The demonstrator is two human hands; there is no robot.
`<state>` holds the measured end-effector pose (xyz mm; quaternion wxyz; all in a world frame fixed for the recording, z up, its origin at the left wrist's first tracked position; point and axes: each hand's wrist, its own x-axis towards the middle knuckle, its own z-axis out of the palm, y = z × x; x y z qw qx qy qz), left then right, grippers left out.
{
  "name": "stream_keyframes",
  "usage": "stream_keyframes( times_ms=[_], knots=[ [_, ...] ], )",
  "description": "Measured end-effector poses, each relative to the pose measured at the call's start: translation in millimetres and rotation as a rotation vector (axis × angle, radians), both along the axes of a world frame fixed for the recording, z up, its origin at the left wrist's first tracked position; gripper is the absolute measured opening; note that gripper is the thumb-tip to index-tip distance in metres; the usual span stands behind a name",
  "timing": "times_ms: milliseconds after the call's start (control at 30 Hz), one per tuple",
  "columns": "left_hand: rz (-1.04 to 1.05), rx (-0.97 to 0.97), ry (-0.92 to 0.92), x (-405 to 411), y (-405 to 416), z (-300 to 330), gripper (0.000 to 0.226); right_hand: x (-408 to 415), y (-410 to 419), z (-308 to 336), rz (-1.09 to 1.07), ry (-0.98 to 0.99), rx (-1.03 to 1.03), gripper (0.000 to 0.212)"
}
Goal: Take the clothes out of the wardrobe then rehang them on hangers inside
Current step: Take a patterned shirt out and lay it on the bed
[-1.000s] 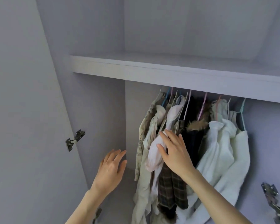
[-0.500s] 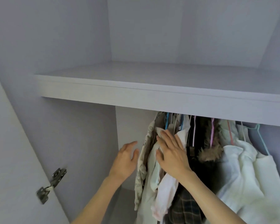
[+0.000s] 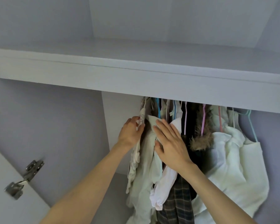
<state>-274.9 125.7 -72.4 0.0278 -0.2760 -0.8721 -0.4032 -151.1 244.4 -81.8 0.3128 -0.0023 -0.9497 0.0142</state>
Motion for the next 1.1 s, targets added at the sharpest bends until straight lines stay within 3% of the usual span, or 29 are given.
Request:
stream_keyframes(
  times_ms=[233, 633, 1100],
  knots=[
    [0.200, 0.045, 0.128, -9, 9, 3, 0.023, -1, 2, -3, 0.016, 0.006, -0.021, 0.049],
    [0.211, 0.291, 0.282, -12, -19, 20, 0.027, -1, 9, -6, 0.033, 0.020, -0.020, 0.049],
    [0.338, 0.246, 0.052, 42, -112, -20, 0.035, -12, -31, 2, 0.014, 0.072, -0.117, 0.045]
  ],
)
